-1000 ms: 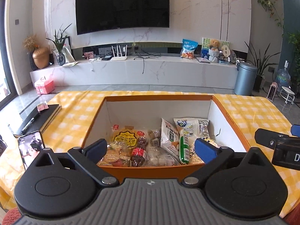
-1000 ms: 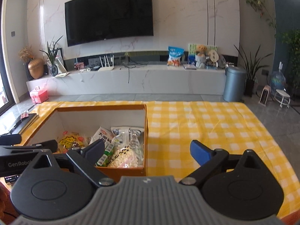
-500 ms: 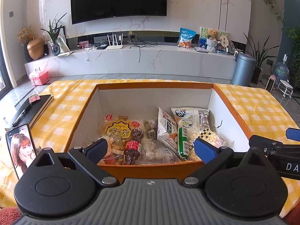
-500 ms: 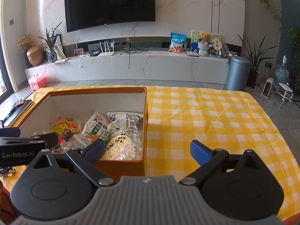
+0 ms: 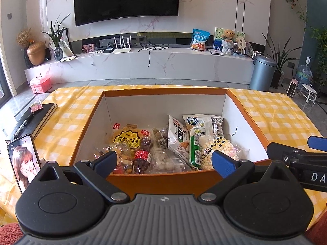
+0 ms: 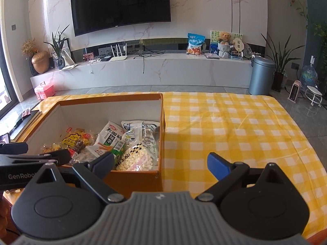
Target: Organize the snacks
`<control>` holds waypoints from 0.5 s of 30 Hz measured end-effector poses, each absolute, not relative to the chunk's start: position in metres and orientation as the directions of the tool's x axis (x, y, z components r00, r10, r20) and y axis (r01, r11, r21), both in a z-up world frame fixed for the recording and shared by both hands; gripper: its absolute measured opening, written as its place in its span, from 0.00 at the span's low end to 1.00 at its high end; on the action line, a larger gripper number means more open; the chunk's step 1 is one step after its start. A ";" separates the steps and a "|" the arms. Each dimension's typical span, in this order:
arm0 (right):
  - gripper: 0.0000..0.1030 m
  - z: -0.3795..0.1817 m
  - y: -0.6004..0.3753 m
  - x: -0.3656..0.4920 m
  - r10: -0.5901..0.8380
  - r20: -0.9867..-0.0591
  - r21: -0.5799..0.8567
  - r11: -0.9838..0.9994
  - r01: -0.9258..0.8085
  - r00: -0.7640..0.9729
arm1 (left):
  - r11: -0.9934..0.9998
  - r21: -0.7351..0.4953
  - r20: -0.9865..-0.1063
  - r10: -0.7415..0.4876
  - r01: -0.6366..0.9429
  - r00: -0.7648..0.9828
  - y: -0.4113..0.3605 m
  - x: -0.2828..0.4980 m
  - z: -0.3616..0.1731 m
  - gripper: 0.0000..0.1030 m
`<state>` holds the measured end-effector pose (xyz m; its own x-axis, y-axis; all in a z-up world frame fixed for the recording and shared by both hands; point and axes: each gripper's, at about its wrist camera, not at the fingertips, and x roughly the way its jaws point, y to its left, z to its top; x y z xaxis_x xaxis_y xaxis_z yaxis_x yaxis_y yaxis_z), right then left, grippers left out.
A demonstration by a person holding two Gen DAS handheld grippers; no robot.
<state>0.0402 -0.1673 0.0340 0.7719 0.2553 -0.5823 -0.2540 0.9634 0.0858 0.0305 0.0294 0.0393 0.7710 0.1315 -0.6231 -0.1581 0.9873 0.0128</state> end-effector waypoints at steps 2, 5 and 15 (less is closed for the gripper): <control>0.93 0.036 -0.168 0.039 0.259 -0.580 0.087 0.962 -0.258 0.772 | 0.988 0.013 -0.623 0.131 -0.157 0.771 0.029 0.030 0.040 1.00; 0.93 0.038 -0.165 0.036 0.264 -0.580 0.081 0.960 -0.268 0.771 | 0.987 0.012 -0.624 0.133 -0.161 0.770 0.030 0.028 0.041 1.00; 0.93 0.039 -0.154 0.032 0.263 -0.630 0.052 0.953 -0.298 0.731 | 0.985 0.020 -0.645 0.146 -0.174 0.750 0.034 0.026 0.041 1.00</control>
<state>0.0318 -0.1536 0.0392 0.7310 0.2627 -0.6298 -0.2977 0.9532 0.0519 0.0258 0.0339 0.0405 0.7498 0.1458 -0.6454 -0.1740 0.9845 0.0203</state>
